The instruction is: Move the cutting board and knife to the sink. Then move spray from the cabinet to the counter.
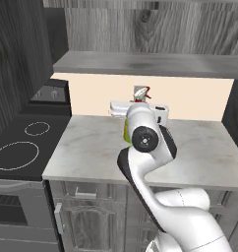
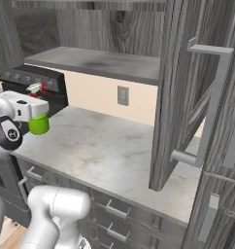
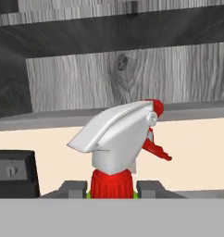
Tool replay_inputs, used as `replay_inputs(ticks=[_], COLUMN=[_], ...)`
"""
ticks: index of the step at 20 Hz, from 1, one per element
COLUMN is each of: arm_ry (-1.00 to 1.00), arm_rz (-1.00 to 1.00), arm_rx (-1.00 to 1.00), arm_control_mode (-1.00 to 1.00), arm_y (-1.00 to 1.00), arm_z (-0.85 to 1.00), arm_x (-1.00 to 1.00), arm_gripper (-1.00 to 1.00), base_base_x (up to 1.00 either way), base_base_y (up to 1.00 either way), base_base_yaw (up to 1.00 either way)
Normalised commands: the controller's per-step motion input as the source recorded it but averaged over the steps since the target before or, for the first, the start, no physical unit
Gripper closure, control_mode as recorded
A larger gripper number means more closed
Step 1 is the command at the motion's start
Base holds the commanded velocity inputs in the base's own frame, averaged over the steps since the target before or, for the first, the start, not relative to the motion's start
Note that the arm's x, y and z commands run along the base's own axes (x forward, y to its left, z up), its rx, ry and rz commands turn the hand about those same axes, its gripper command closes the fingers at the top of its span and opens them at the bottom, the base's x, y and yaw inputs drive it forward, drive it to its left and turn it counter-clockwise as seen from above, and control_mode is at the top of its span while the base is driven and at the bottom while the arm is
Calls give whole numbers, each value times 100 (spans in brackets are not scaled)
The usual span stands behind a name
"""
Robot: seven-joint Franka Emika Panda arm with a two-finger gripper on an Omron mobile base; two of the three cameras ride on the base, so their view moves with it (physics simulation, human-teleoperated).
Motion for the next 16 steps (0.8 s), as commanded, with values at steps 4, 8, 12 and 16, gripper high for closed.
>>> replay_inputs(ticks=[4, 8, 12, 16], arm_ry=[0, 0, 0, -2], arm_rz=[0, -4, -9, -10], arm_rx=[5, -1, -1, 0], arm_control_mode=[-100, -100, -100, -100], arm_y=[0, 0, 0, 1], arm_z=[-55, -42, -35, -33], arm_x=[-1, 0, 0, 0], arm_gripper=[100, 100, 100, 100], base_base_x=[0, 0, 0, 0], base_base_y=[0, 0, 0, 0], base_base_yaw=[0, 0, 0, 0])
